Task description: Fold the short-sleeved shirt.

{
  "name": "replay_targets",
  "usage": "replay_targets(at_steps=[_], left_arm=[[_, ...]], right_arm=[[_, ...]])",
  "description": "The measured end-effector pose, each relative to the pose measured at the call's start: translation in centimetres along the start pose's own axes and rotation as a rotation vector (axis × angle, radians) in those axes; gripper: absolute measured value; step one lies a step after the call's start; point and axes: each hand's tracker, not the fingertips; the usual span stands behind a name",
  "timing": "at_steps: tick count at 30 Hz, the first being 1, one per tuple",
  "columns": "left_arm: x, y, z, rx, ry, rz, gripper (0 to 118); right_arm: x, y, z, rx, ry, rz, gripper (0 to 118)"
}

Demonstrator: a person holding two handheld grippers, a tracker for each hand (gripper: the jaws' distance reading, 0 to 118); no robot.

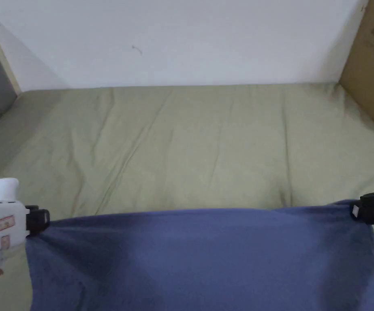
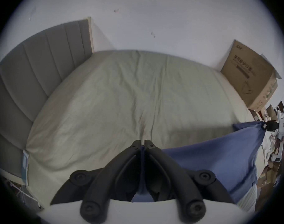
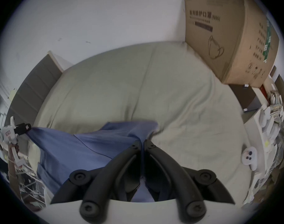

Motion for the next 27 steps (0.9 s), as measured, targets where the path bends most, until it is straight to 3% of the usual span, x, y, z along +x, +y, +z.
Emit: replay_targets(at_steps=[5, 8, 14, 18, 19, 21, 22, 23, 27], left_arm=[[-0.4, -5.1, 8.2, 0.027, -0.004, -0.041, 2], [-0.8, -9.3, 10.7, -0.001, 0.008, -0.031, 2], [-1.6, -18.3, 10.5, -0.158, 0.058, -0.032, 2], [-2.4, -21.4, 9.4, -0.194, 0.077, -0.025, 3], [-2.6, -21.7, 9.2, -0.187, 0.092, -0.024, 11], [-2.9, -22.0, 8.6, -0.205, 0.172, -0.047, 66], [-3.2, -21.9, 8.8, -0.203, 0.167, -0.047, 87], [-3.5, -21.7, 9.5, -0.191, 0.149, -0.040, 94], [-3.1, -19.9, 12.1, -0.046, 0.107, -0.037, 93]], right_arm=[[-0.6, -6.3, 7.5, 0.019, -0.003, 0.077, 3], [-0.2, -12.0, 9.6, -0.019, -0.014, 0.079, 3], [0.4, -23.5, 8.7, -0.224, -0.026, -0.032, 3], [1.1, -26.9, 7.2, -0.227, -0.015, -0.075, 3], [0.9, -27.1, 6.8, -0.224, -0.020, -0.070, 5], [0.4, -27.0, 6.7, -0.237, -0.086, -0.048, 49], [0.0, -26.6, 7.1, -0.239, -0.110, -0.031, 61], [-0.4, -26.2, 7.8, -0.219, -0.100, -0.013, 62], [-3.2, -23.2, 10.9, -0.063, -0.135, 0.066, 62]])
